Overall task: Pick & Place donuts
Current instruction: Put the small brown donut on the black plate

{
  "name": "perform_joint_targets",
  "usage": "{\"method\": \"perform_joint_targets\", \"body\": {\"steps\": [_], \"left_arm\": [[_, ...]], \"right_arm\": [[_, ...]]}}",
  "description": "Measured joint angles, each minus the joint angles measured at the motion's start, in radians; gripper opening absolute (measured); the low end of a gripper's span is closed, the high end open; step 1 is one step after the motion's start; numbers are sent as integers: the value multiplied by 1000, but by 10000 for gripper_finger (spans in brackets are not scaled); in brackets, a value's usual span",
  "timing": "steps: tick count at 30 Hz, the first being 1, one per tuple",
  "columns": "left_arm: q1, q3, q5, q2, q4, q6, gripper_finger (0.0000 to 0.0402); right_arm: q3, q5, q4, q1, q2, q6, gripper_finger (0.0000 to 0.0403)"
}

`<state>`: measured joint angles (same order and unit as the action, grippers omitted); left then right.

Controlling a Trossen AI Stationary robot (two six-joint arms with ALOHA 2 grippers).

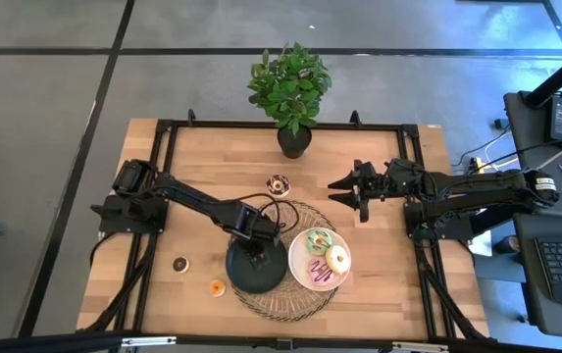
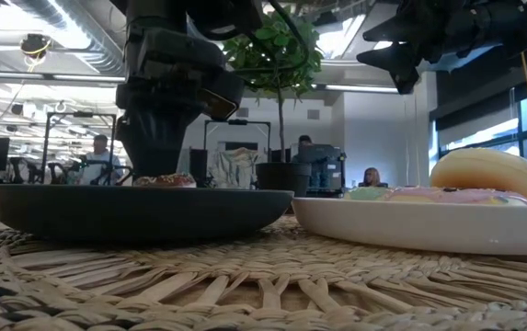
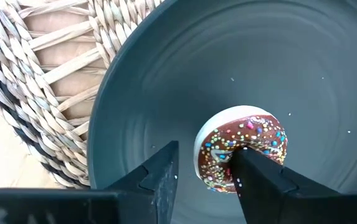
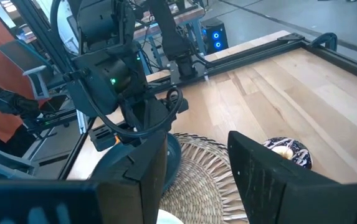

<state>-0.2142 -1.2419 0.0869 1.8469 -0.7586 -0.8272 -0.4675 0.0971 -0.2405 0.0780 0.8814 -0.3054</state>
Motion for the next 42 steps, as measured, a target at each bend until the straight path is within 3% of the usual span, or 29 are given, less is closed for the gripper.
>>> {"method": "perform_joint_targets", "body": {"steps": [9, 15, 25, 36, 42], "left_arm": [[0, 0, 10, 0, -1, 0, 139], [0, 0, 1, 0, -16, 3, 137], [0, 0, 0, -1, -29, 1, 134], [0, 0, -1, -1, -26, 2, 134], [0, 0, -6, -2, -22, 0, 133]], "right_arm": [[0, 37, -1, -13, 0, -2, 172], [0, 51, -8, -111, 67, -3, 172], [-19, -91, -221, -295, 358, -32, 172], [-330, -286, -117, -401, 703, -13, 172], [-435, -298, -105, -424, 849, -34, 172]]}}
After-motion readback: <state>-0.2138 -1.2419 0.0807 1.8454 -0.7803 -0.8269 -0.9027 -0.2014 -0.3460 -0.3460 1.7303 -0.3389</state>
